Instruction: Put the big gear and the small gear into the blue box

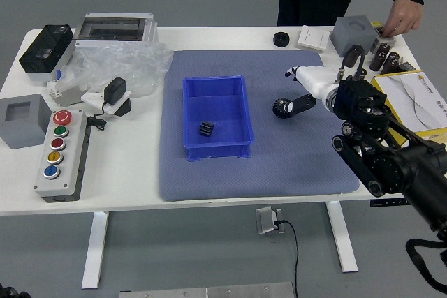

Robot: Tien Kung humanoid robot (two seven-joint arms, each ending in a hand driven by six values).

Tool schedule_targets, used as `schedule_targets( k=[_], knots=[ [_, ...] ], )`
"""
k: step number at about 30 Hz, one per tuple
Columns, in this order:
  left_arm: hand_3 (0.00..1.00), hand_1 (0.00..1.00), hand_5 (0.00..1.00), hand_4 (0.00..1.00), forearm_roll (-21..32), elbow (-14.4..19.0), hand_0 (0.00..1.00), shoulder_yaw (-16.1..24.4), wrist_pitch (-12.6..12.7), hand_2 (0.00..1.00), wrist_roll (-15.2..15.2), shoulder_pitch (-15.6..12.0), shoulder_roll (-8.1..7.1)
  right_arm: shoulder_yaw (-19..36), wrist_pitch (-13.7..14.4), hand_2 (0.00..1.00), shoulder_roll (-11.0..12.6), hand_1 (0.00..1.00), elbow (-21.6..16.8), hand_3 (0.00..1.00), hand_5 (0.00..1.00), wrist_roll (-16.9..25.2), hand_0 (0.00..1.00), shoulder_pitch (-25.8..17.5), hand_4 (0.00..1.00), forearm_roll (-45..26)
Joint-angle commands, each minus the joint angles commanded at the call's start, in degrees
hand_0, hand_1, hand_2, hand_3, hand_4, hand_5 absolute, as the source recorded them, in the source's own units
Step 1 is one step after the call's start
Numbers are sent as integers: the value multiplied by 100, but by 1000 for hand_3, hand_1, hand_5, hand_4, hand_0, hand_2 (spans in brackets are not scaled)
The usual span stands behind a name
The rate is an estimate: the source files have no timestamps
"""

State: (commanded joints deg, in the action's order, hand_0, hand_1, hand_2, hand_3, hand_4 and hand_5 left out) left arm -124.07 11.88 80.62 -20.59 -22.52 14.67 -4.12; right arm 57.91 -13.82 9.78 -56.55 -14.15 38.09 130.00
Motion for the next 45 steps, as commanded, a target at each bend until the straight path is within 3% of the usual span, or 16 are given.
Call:
schedule_targets(
  k=[10, 21, 45],
  knots=[
    [887, 840, 757, 771, -89, 8, 872, 43, -20, 842, -5, -21, 6, -93, -47, 784, -270, 693, 508, 858, 348, 15, 715, 161, 812, 0],
    [887, 840, 754, 770, -133, 11, 871, 59, -28, 842, -4, -21, 24, -91, -69, 781, -398, 691, 891, 854, 334, 43, 714, 276, 804, 0],
    [886, 840, 747, 767, -157, 19, 870, 43, -53, 841, -9, 15, 61, 15, -92, 774, -690, 687, 1474, 844, 326, 52, 709, 525, 795, 0]
  ],
)
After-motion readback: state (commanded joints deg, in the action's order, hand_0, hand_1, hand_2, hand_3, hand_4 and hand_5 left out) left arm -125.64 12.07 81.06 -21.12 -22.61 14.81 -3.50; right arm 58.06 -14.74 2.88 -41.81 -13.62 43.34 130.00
